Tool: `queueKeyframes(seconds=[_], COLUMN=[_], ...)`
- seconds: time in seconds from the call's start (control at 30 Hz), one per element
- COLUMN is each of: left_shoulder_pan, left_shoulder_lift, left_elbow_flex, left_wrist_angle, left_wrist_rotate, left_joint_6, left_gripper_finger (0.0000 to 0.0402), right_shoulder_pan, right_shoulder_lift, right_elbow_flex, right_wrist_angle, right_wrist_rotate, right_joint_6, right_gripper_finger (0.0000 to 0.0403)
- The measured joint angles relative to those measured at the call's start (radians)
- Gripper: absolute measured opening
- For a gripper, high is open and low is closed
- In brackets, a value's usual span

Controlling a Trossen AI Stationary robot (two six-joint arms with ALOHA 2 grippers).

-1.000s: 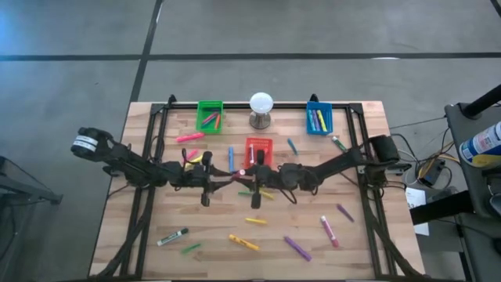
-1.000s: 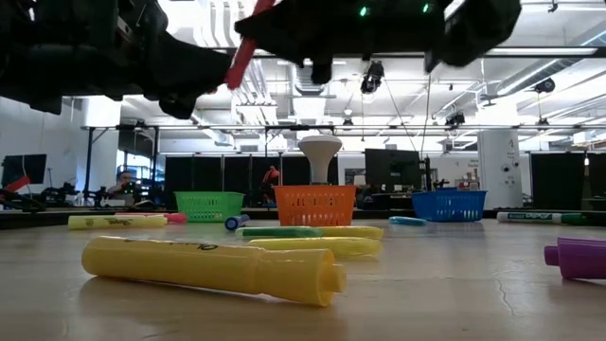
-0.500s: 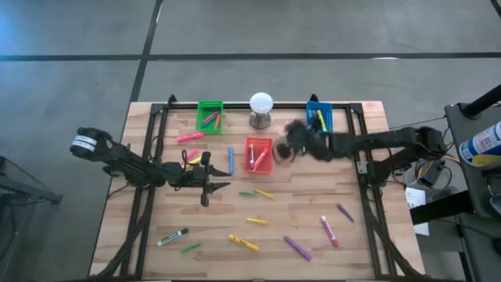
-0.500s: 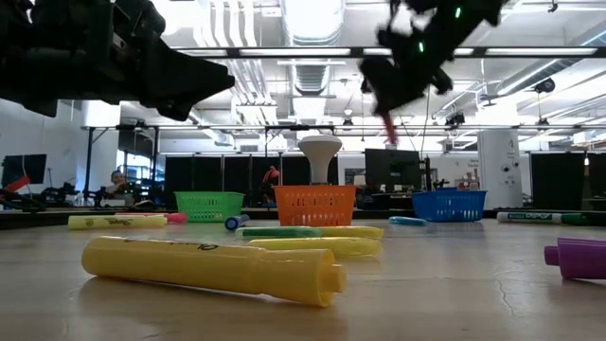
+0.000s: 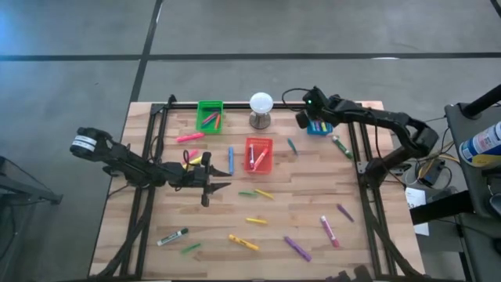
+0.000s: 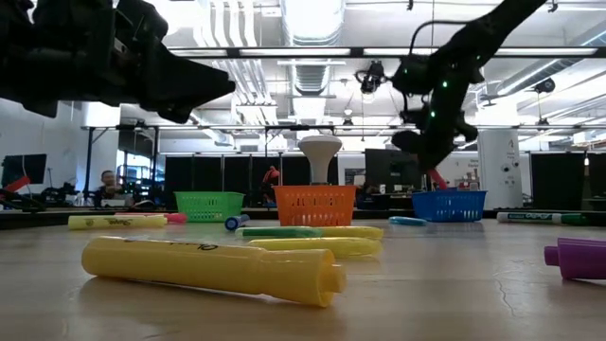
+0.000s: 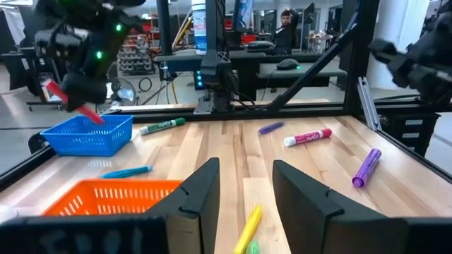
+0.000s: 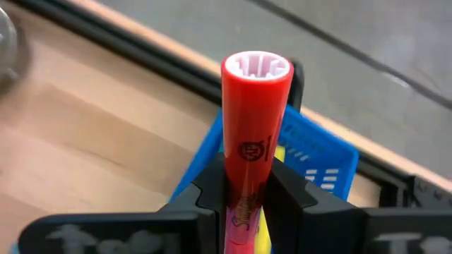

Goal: Pick & Place Markers
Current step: Put the orange highlighter into the blue bin

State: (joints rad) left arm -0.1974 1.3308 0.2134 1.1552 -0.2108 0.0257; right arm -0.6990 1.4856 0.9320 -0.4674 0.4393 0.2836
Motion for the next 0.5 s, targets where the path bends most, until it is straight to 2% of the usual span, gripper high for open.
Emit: queueKeyframes(seconds=[0.2,0.37,0.43,0.5], left_shoulder_pan=[0.000,0.000,0.000,0.000], left_shoulder_lift=[0.000,0.000,0.000,0.000], left_elbow_flex=[0.011,0.011,0.011,0.015], left_wrist_angle=[-0.010,-0.013,-0.014,-0.013], left_wrist_rotate=[0.000,-0.001,-0.036,-0.123], left_joint_6=[-0.009,-0.010,-0.018,-0.052], left_gripper_finger=[0.0126,0.0126,0.0126,0.0126], right_shoulder_pan=[-0.011,-0.017,-0.018,-0.018], right_shoulder_lift=[0.064,0.101,0.107,0.105], right_elbow_flex=[-0.004,-0.004,-0.004,-0.004], right_wrist_angle=[-0.003,-0.019,-0.033,-0.035], right_wrist_rotate=[-0.039,-0.018,-0.007,0.009], right_joint_6=[-0.010,-0.013,-0.014,-0.014], right_gripper_finger=[0.0067,0.0087,0.0100,0.0115])
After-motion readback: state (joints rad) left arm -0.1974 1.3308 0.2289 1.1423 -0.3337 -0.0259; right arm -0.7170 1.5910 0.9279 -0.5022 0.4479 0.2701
